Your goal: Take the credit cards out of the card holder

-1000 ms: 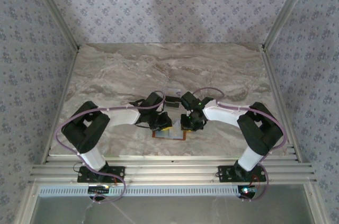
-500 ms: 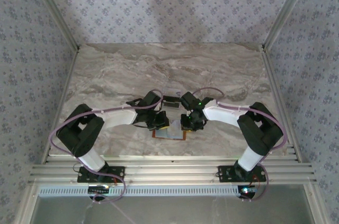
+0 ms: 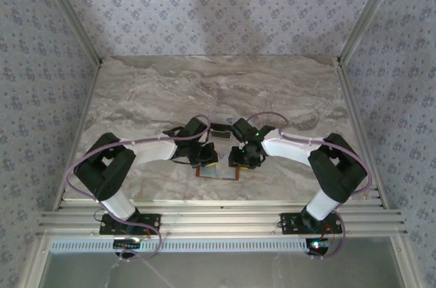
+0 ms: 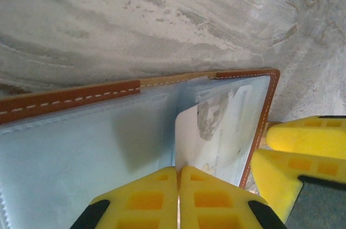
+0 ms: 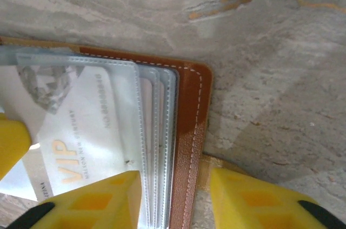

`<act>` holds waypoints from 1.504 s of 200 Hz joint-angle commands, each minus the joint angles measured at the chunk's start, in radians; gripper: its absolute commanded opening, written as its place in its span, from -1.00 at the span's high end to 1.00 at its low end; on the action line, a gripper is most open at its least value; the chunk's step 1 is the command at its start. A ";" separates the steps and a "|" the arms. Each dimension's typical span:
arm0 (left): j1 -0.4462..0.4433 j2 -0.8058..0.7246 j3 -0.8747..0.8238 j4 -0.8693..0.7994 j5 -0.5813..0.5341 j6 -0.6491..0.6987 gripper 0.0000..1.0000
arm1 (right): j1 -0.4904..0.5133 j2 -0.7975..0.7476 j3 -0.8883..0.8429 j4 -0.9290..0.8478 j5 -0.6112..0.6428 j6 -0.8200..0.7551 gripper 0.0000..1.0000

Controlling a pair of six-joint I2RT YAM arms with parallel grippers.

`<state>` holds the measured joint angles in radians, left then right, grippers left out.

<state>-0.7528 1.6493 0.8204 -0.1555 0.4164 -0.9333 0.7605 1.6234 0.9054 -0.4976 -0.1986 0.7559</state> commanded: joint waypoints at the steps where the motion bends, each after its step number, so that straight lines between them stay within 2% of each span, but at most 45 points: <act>1: 0.001 0.028 0.000 0.004 0.010 0.000 0.84 | 0.010 0.017 0.007 -0.014 0.008 0.012 0.12; 32: -0.003 0.034 0.001 0.002 0.014 0.003 0.84 | 0.016 0.059 0.008 -0.015 0.022 0.007 0.10; 71: -0.002 0.024 -0.001 -0.012 0.005 0.010 0.85 | 0.019 0.089 0.002 -0.025 0.042 0.002 0.23; 105: 0.003 -0.017 0.013 -0.091 -0.040 0.053 0.85 | 0.016 0.086 0.001 -0.051 0.052 -0.005 0.34; 174: 0.026 -0.074 0.071 -0.249 -0.059 0.191 0.86 | 0.010 0.078 -0.002 -0.060 0.056 -0.013 0.43; 241: 0.031 -0.086 0.182 -0.434 -0.098 0.357 0.87 | 0.007 0.049 0.007 -0.066 0.054 -0.014 0.43; 259: 0.031 -0.062 0.179 -0.406 -0.070 0.334 0.87 | 0.008 0.028 0.013 -0.074 0.057 -0.010 0.30; 301: 0.031 -0.044 0.093 -0.224 -0.007 0.196 0.87 | 0.010 -0.024 0.018 -0.069 0.053 0.013 0.20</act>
<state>-0.7265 1.5803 0.9585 -0.4656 0.3668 -0.6601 0.7677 1.6390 0.9226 -0.5350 -0.1665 0.7498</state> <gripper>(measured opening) 0.068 0.392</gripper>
